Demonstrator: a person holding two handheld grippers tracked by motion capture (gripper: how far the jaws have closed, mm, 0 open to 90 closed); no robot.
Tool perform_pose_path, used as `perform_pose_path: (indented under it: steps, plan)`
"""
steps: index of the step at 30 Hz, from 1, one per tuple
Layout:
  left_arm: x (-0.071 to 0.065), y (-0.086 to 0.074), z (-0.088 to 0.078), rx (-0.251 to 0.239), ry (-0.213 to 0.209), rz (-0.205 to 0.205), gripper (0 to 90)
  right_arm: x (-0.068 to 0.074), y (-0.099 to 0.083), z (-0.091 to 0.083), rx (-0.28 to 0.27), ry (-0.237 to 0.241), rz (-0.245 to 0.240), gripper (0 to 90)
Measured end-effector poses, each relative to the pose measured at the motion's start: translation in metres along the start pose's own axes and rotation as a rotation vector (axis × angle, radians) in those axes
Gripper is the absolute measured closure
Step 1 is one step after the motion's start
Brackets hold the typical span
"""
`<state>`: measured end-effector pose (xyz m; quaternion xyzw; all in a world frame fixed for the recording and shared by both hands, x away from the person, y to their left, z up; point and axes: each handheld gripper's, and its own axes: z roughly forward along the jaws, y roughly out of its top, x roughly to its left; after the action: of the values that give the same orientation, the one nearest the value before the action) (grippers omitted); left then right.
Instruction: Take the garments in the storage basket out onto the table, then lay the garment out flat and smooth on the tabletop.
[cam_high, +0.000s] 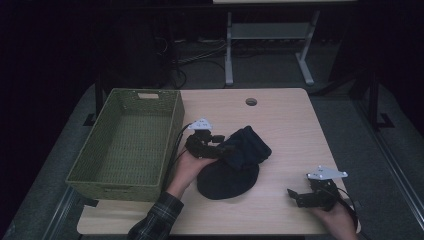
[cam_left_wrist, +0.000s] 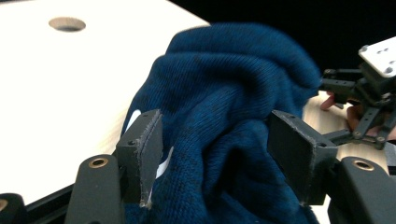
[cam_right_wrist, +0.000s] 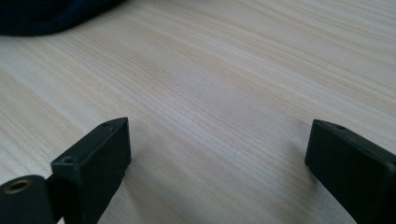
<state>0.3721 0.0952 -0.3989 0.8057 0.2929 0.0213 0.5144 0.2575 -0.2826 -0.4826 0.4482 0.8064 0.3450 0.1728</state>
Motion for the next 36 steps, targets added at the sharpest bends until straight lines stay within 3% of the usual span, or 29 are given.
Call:
perform_pose_path:
  steps: [6,11,16,20,27,29,31,34,36]
  plan:
    - [-0.012,0.013,-0.015,-0.035,-0.012,0.035,36.1,0.0,0.001,0.001,-0.001,-0.002,-0.001,6.6]
    - [-0.021,0.021,-0.014,-0.037,-0.034,0.058,37.7,0.0,0.001,0.001,-0.001,-0.002,-0.001,6.6]
    - [-0.026,0.026,0.0,-0.026,-0.042,0.072,37.6,0.0,0.001,0.001,-0.002,-0.002,-0.002,6.6]
    - [-0.029,0.028,0.015,-0.008,-0.026,0.089,37.5,0.0,0.001,0.001,-0.002,-0.002,-0.002,6.5]
    - [-0.025,0.024,0.035,0.047,-0.008,0.089,40.4,0.0,0.001,0.001,-0.002,-0.001,-0.002,6.5]
    - [-0.025,0.024,0.036,0.049,-0.002,0.093,44.1,0.0,0.001,0.001,-0.001,-0.001,-0.002,6.5]
    - [-0.022,0.024,0.037,0.051,0.001,0.097,53.4,0.0,0.001,0.001,-0.001,-0.001,-0.002,6.5]
    - [-0.018,0.024,0.037,0.047,-0.006,0.091,75.2,0.0,0.001,0.001,-0.001,-0.001,-0.002,6.5]
    - [-0.013,0.024,0.034,0.037,-0.012,0.079,84.6,0.0,0.001,0.001,-0.001,0.0,-0.002,6.5]
